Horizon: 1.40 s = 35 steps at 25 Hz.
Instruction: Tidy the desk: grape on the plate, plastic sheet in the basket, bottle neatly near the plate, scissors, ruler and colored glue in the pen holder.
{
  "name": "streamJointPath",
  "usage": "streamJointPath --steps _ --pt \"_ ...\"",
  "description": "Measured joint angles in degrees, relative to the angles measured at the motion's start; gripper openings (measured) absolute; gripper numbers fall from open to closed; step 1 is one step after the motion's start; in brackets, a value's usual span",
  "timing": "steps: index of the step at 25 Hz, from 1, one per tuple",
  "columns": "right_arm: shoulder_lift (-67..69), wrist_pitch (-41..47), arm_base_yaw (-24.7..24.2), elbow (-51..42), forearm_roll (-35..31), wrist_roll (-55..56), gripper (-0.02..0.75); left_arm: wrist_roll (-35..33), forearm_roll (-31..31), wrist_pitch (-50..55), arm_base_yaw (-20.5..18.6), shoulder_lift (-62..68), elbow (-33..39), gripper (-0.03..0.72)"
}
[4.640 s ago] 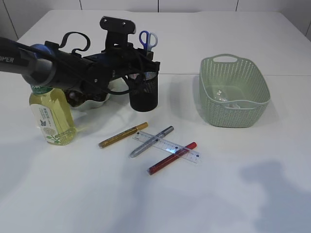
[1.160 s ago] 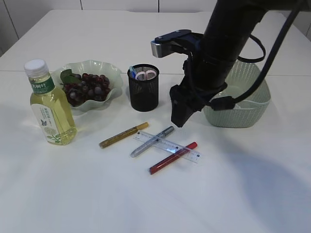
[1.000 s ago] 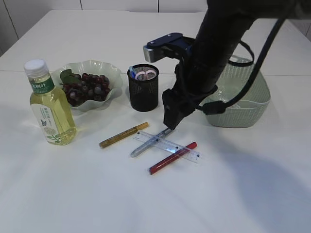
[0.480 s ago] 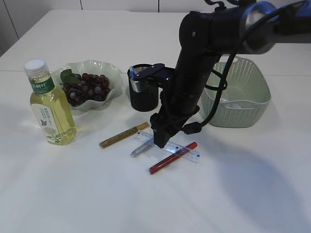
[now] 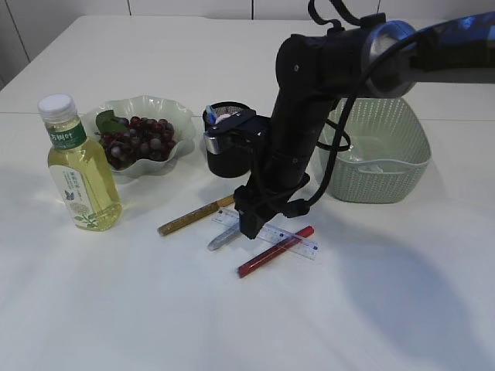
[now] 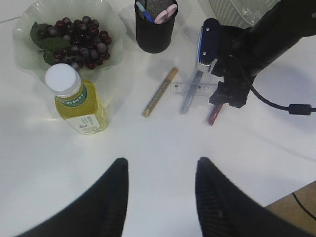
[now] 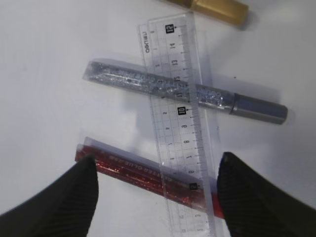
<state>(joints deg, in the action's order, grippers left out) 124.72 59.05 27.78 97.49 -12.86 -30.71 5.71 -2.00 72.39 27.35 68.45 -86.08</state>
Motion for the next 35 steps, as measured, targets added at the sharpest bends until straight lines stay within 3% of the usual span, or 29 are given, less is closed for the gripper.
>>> streamJointPath --steps 35 --pt "1.9 -4.1 0.0 0.0 3.4 2.2 0.583 0.0 2.8 0.1 0.0 0.0 0.0 0.314"
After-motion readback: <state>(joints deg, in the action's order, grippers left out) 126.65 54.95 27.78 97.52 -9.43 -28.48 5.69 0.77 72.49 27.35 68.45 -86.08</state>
